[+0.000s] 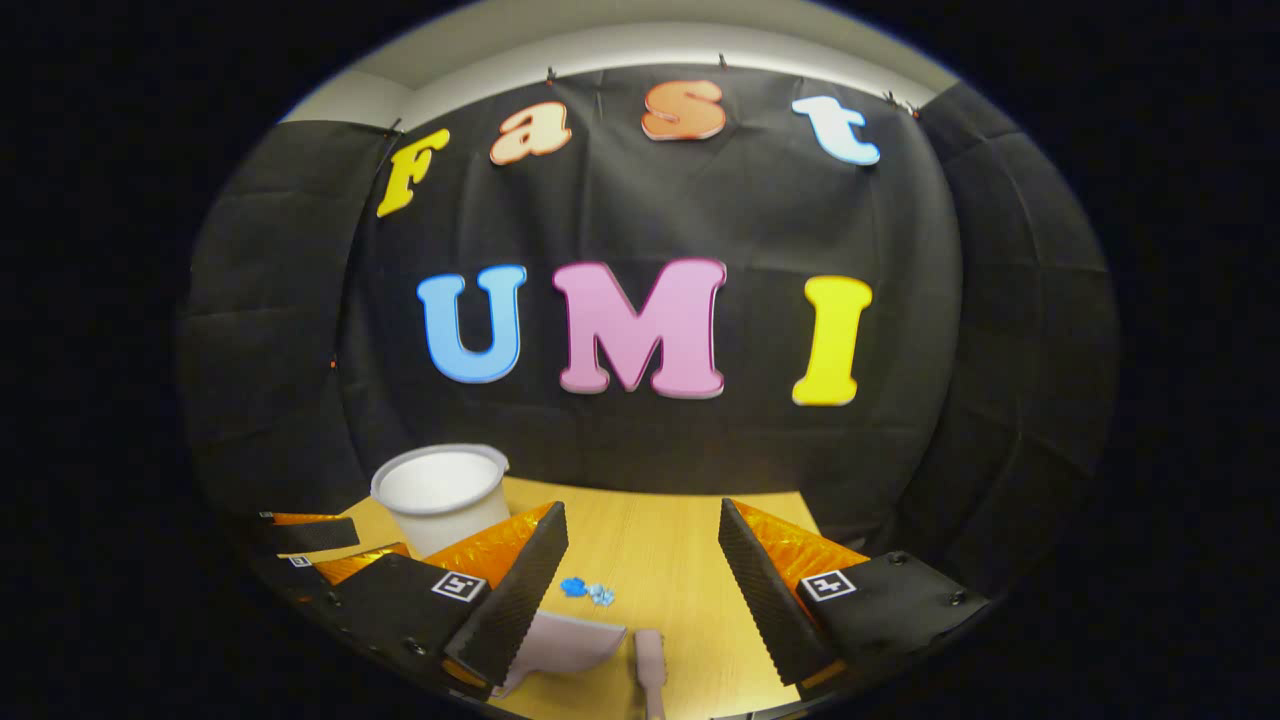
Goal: Pick up the small broom and dustpan from the desktop, sweep the trash into the dustpan with the broom, and then empty the trash into the garbage bin.
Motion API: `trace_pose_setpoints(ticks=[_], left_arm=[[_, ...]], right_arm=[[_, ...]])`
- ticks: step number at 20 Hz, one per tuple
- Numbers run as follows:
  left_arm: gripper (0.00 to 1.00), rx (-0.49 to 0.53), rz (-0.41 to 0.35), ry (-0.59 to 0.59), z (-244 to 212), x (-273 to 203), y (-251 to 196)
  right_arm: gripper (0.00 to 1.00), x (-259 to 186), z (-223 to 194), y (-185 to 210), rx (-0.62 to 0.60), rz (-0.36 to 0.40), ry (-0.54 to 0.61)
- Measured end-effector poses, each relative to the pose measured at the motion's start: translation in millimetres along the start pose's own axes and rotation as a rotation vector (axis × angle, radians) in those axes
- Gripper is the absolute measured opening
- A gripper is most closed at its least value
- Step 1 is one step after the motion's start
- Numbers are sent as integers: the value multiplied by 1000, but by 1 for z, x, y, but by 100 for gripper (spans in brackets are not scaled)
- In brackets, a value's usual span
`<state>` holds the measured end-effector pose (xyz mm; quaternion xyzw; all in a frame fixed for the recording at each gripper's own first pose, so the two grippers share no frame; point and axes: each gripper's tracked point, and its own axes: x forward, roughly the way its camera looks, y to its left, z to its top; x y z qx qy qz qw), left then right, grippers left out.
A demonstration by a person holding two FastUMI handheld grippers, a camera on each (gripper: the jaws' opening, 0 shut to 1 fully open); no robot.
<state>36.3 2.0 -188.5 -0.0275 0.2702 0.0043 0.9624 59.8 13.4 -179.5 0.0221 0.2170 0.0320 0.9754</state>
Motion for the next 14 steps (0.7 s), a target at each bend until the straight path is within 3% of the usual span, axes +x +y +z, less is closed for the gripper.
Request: trace_pose_setpoints(ticks=[5,11,12,14], left_arm=[[83,8,0,437,-96,41,-6],[83,3,25,749,-171,62,-2],[83,-13,34,808,-183,63,-2],[83,-54,30,925,-206,63,0]], right_arm=[[98,39,-129,-6,34,21,402],[100,44,-253,-17,22,27,841],[96,41,-266,-21,19,28,915],[100,36,-293,-27,10,34,1043]])
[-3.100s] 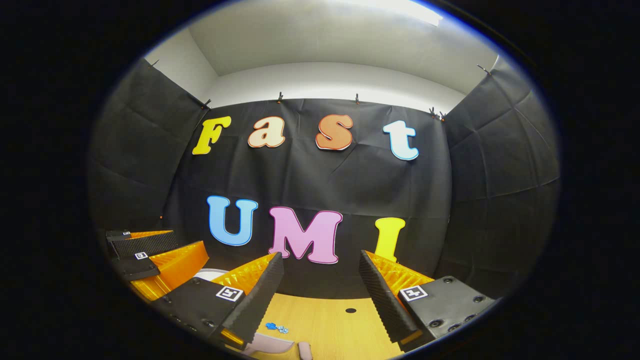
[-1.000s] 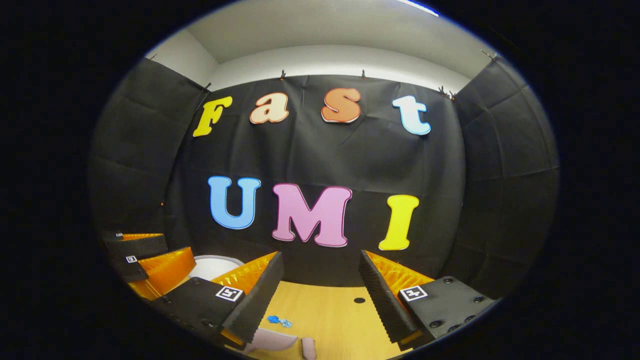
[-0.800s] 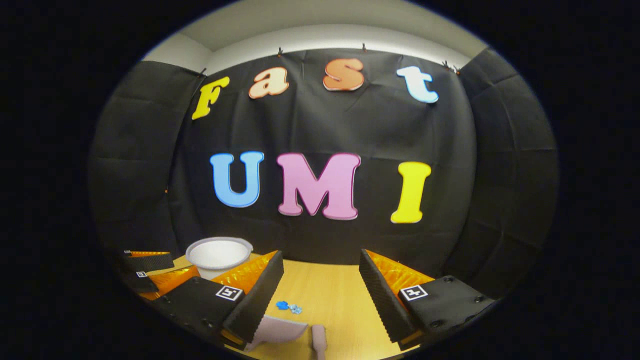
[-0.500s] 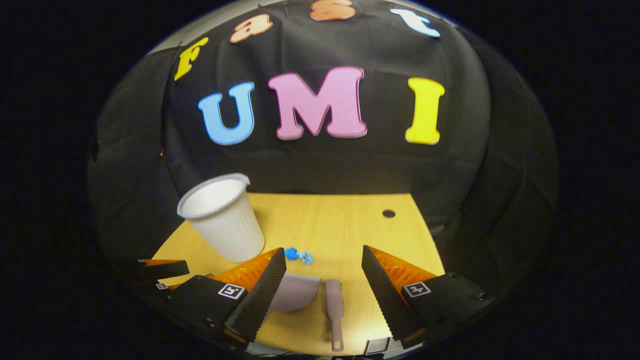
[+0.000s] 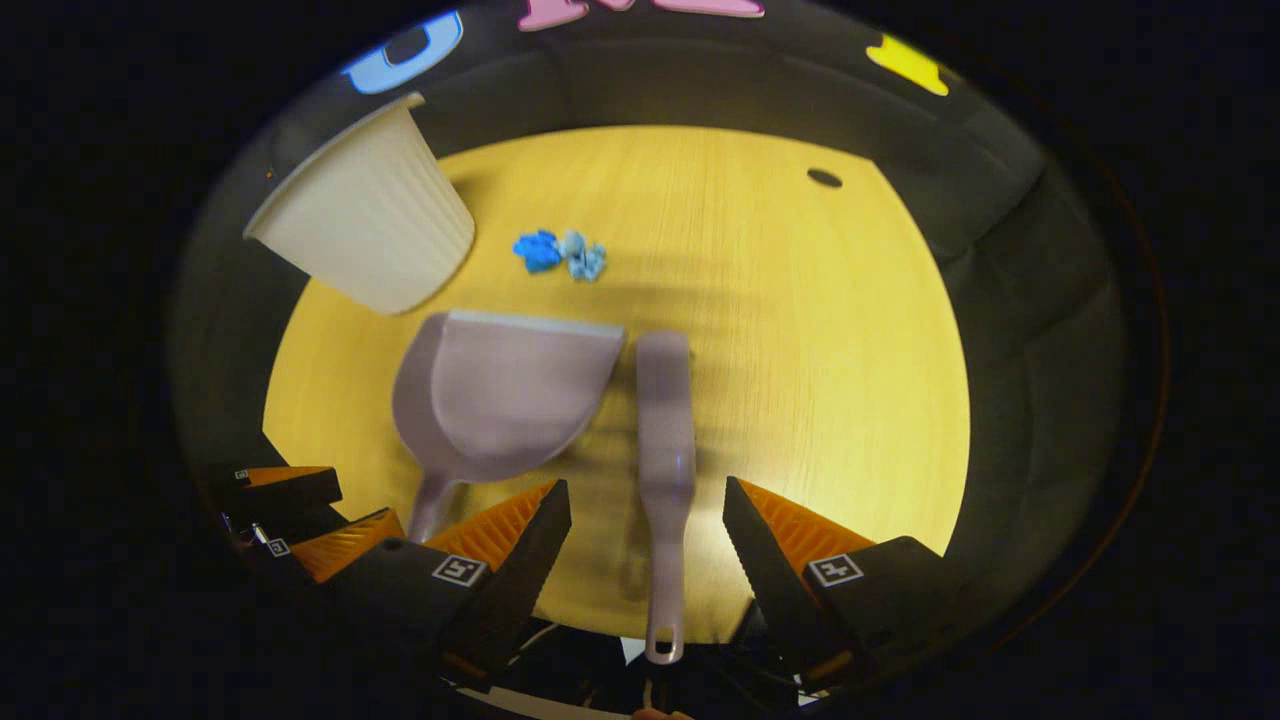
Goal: Pick up the small broom and dustpan from the desktop, sweep the trash into the dustpan with the broom, and then empty the trash into the garbage bin.
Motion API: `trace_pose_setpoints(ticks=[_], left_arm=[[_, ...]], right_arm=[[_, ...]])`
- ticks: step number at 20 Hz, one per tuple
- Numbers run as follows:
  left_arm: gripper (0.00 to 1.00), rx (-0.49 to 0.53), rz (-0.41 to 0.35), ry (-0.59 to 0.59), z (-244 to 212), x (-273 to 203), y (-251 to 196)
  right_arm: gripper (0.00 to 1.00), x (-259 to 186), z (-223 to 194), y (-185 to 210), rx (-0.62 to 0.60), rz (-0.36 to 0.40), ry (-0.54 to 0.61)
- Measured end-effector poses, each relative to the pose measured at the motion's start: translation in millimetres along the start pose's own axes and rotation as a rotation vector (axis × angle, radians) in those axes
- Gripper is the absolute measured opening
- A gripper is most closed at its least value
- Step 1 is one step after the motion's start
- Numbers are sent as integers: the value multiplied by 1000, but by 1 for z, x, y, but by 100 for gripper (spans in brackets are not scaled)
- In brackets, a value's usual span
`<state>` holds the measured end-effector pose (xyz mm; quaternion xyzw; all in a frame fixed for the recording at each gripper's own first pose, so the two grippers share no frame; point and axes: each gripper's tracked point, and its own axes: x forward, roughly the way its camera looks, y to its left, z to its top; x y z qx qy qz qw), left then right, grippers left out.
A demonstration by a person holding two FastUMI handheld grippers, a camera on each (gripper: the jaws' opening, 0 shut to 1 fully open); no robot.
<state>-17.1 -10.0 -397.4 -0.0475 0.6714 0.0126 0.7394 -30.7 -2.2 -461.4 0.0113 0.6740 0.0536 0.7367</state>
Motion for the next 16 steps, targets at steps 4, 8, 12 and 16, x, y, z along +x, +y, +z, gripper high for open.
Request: trace_pose_setpoints(ticks=[4,8,12,16], left_arm=[[83,-26,22,146,3,19,7],[83,38,40,181,20,27,-1],[69,-9,23,259,27,43,-1],[32,23,15,301,23,44,-4]], right_arm=[[99,18,-29,-16,-51,-61,153],[99,41,-41,-20,-70,-79,242],[57,46,-30,-15,-37,-64,255],[37,43,-26,-15,-24,-13,272]])
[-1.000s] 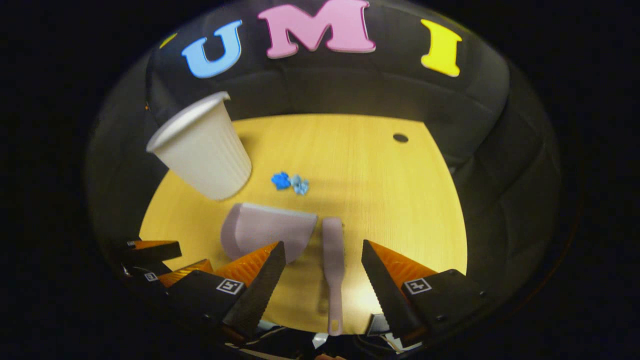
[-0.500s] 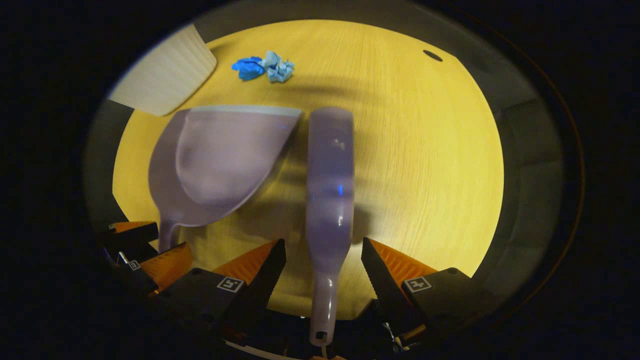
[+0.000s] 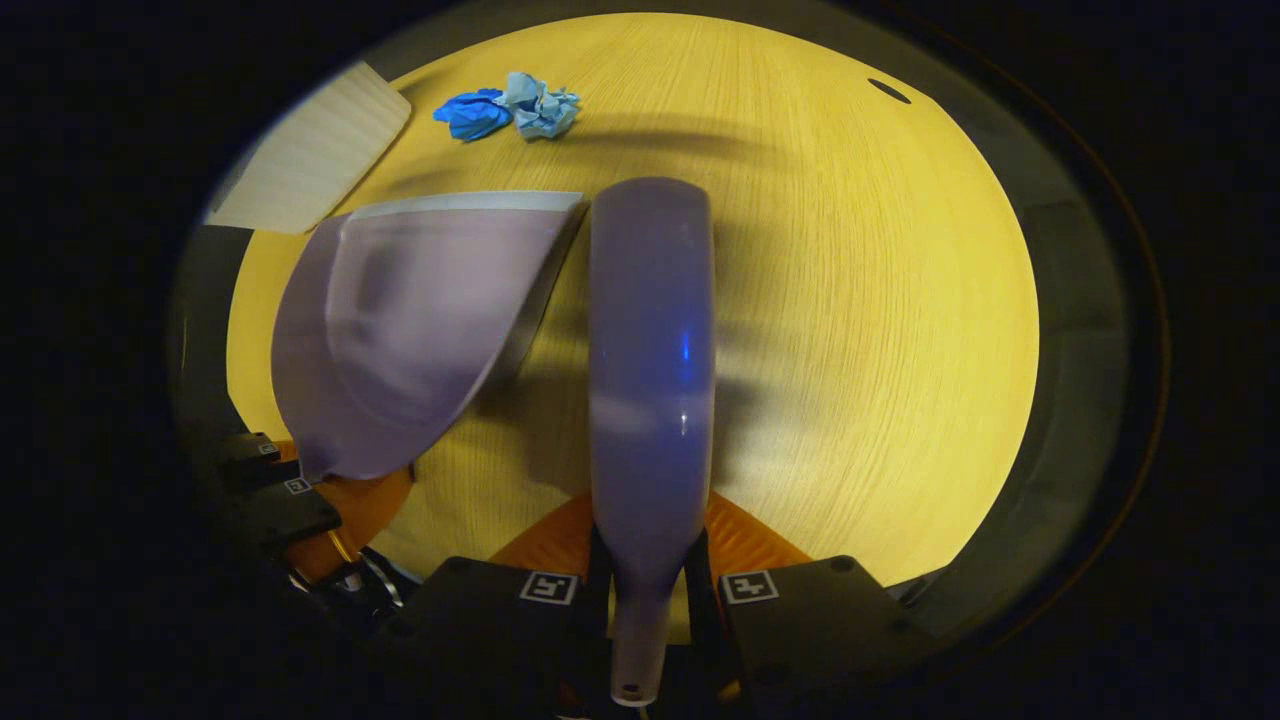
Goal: Pick up the small broom and dustpan from the desktop, sweep the trash into the dustpan with the broom, and then empty the trash into the garbage bin.
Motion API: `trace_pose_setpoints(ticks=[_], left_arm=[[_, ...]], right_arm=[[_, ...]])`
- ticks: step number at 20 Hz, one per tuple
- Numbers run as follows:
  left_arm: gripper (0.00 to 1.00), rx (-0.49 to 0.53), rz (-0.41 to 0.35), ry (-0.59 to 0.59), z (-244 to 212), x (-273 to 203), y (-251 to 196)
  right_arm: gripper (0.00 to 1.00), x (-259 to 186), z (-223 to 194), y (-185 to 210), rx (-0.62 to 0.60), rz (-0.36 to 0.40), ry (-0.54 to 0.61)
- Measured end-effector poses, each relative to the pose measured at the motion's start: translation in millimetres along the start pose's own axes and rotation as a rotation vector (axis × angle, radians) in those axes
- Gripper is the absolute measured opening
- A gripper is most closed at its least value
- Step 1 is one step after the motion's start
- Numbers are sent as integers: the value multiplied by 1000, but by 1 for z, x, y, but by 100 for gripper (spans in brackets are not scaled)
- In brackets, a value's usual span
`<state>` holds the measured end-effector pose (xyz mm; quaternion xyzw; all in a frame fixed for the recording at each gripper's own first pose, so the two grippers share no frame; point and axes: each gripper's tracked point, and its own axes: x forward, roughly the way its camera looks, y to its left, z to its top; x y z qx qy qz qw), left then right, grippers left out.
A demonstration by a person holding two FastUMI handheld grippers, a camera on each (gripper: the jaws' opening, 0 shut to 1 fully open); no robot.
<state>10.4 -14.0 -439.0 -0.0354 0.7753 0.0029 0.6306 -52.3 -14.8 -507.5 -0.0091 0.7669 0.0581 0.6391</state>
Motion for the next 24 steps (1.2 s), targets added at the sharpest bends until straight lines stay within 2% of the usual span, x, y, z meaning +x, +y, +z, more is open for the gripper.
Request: trace_pose_setpoints(ticks=[2,3,5,8,9,10,13,15,18,20,21,23,24], left_arm=[[29,67,17,-2,-2,0,8],[29,95,20,-7,-2,1,12],[30,136,13,-17,-5,-4,20],[28,228,22,-47,-8,-12,36],[26,260,38,-58,-8,-14,43],[28,290,57,-56,-9,-14,48],[30,349,101,-58,-4,-10,57],[28,374,101,-48,-5,-4,56],[28,432,127,-44,-8,-4,61],[27,447,133,-33,-9,-3,63],[27,445,131,-32,-9,-3,63],[27,450,134,-30,-5,-7,59],[27,455,138,-31,-7,-5,62]], right_arm=[[34,-9,6,-1,9,28,-10],[29,-17,15,-2,15,37,-31],[29,-32,34,-4,-26,44,-81],[29,-52,92,-9,-108,19,-170],[28,-57,116,-14,-151,-8,-193],[28,-61,139,-17,-204,-41,-203],[29,-65,226,-21,-442,-166,-277],[28,-63,256,-7,-547,-166,-263],[28,-44,264,9,-682,-181,-172],[28,-40,250,15,-831,-201,-94],[28,-43,257,26,-909,-193,-135],[28,-48,223,46,-976,-64,-23],[28,-52,214,45,-1051,-71,12]])
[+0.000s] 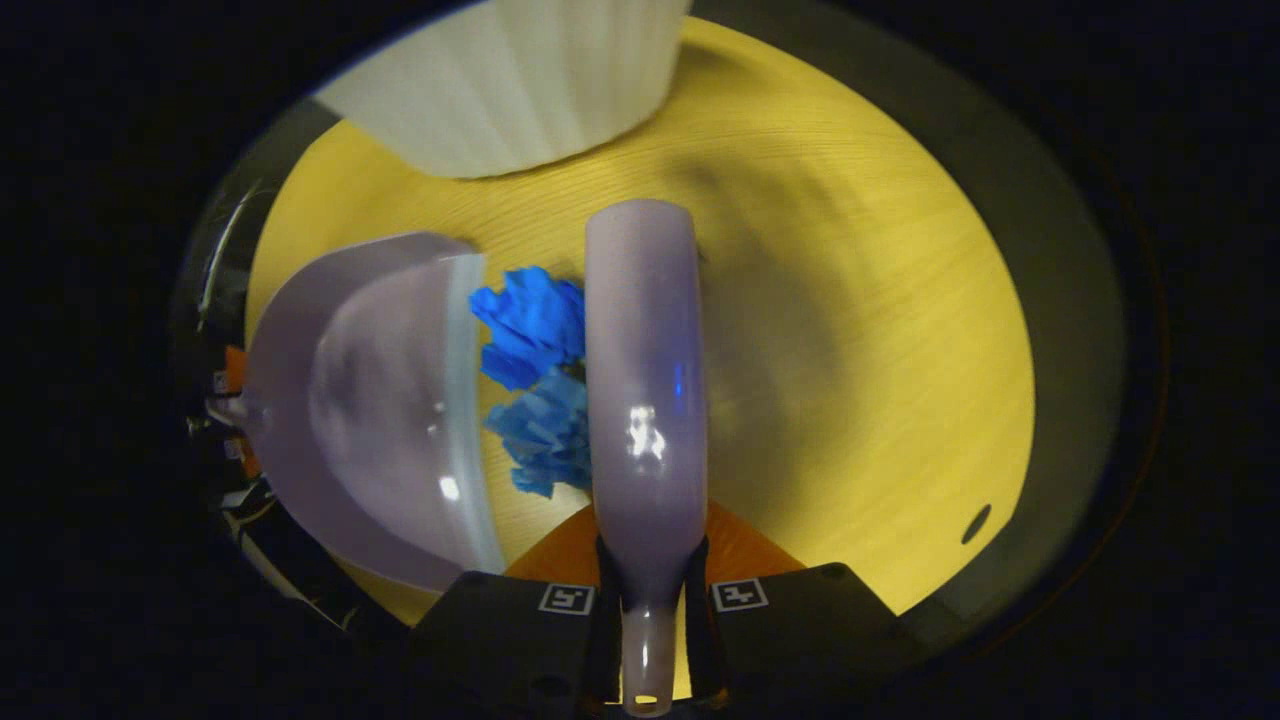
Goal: Pick up the small broom and dustpan from the desktop, sweep the trash into the dustpan with the broom, and then empty the trash into the garbage bin.
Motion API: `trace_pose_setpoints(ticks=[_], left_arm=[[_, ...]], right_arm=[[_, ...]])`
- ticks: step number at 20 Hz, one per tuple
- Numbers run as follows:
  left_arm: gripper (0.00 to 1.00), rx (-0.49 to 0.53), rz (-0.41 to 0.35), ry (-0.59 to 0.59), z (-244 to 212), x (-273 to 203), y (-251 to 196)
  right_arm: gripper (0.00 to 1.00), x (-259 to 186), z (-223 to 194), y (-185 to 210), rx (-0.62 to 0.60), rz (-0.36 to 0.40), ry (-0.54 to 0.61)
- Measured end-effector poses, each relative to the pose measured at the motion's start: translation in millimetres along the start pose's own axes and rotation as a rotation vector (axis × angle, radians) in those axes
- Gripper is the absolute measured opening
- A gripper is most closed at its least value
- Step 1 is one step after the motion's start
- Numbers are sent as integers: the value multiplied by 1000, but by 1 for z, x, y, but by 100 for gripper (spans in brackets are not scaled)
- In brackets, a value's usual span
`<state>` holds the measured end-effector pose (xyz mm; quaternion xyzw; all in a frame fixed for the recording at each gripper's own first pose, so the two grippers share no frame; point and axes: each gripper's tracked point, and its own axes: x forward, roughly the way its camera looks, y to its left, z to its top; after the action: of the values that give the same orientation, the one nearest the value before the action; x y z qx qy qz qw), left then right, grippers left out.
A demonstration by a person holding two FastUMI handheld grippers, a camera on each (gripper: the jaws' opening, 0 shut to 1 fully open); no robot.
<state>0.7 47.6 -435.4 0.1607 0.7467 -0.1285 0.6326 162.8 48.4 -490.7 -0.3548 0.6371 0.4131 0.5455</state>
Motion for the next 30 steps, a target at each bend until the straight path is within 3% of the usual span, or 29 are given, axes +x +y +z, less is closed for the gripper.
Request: trace_pose_setpoints(ticks=[1,3,4,7,9,11,14,17,19,25,28,30], left_arm=[[27,1,0,-1,-1,2,-1],[27,33,1,-5,-7,-3,1],[27,45,4,2,-7,3,2],[27,82,11,-1,0,-1,1],[27,82,18,-4,-2,0,1],[27,92,54,-71,5,-8,4],[27,77,124,-188,17,-10,3],[27,50,129,-299,22,-11,1],[27,51,165,-378,31,-19,5],[27,104,330,-595,73,-76,43],[28,155,516,-640,86,-107,87],[26,177,635,-616,90,-126,118]], right_arm=[[28,-7,9,2,-63,-1,-39],[28,-22,-2,31,-84,149,15],[29,-29,0,37,-94,182,-1],[29,-55,-8,69,-25,411,6],[29,-72,0,69,44,460,-41],[29,-71,3,63,146,434,-174],[29,-115,-12,24,310,249,-438],[28,-181,-28,-5,548,150,-731],[28,-212,-49,-20,634,83,-853],[28,-178,-102,4,736,-2,-1078],[28,-144,-108,23,712,-53,-1188],[28,-132,-110,30,703,-46,-1241]])
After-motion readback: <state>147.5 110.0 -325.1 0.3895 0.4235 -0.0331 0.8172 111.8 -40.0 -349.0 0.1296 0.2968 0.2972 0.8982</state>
